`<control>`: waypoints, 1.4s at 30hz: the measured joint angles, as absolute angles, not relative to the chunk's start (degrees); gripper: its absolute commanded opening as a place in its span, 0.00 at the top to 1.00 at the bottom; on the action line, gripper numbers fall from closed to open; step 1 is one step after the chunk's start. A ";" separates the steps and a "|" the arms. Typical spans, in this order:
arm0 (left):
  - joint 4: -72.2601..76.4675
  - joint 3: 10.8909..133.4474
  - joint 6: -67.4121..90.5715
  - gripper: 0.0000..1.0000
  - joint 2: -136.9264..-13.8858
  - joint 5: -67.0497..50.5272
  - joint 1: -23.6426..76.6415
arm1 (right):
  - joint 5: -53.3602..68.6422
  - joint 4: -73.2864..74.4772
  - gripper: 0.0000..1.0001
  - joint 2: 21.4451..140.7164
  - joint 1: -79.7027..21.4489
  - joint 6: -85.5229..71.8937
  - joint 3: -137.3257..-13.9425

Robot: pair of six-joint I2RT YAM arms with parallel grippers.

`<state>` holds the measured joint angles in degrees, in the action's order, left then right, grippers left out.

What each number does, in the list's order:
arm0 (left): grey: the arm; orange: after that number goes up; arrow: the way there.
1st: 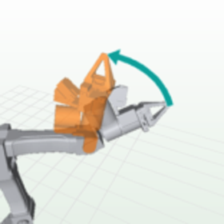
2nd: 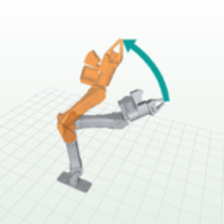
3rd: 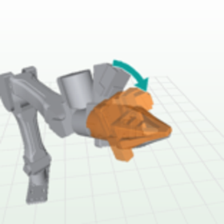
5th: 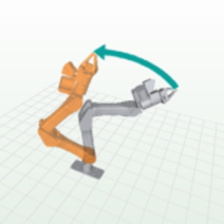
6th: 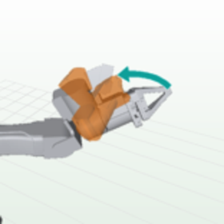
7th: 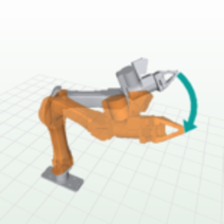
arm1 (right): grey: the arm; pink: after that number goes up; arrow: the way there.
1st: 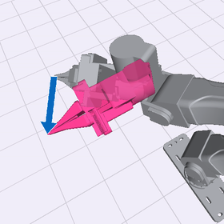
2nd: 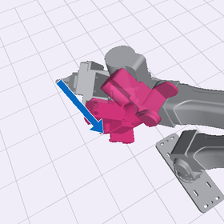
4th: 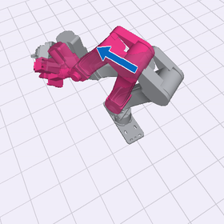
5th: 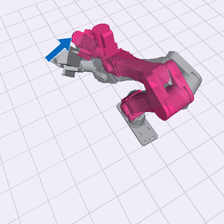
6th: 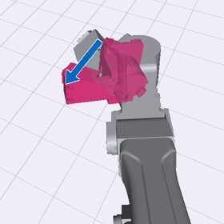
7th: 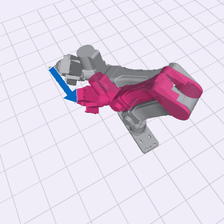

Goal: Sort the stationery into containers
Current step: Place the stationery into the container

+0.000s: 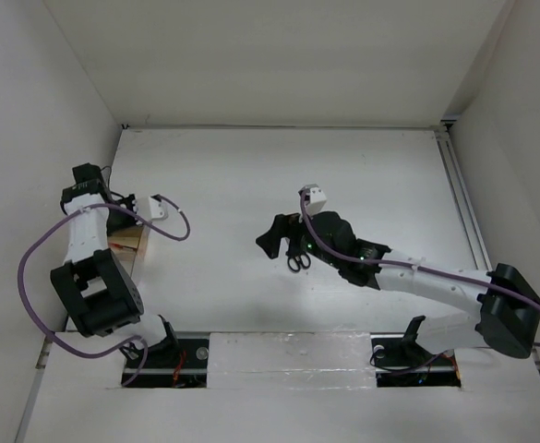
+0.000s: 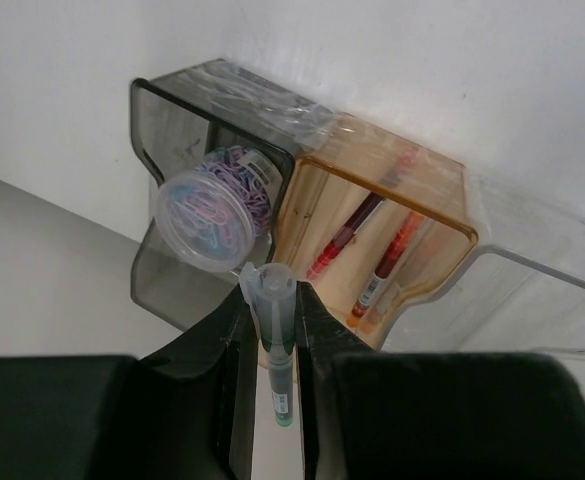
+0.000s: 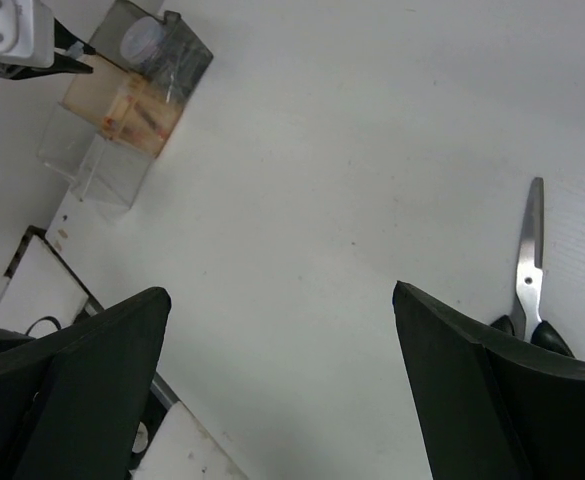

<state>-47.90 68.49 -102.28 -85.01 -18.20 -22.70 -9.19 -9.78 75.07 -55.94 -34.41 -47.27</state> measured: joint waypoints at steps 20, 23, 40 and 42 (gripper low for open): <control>-47.03 65.49 -104.62 0.87 -90.56 -19.40 -26.44 | -10.87 -7.88 0.00 73.76 -57.10 -35.59 -46.72; -46.92 65.58 -104.66 0.80 -91.07 -19.55 -27.05 | -11.16 -7.79 0.00 74.02 -57.10 -35.59 -46.76; -52.49 73.14 -103.81 0.01 -90.83 -27.18 -27.86 | -11.94 -6.63 0.00 78.70 -57.52 -35.62 -49.65; -53.08 75.85 -101.54 0.00 -88.55 -30.24 -27.86 | -12.84 -4.62 0.00 79.53 -57.52 -35.66 -51.48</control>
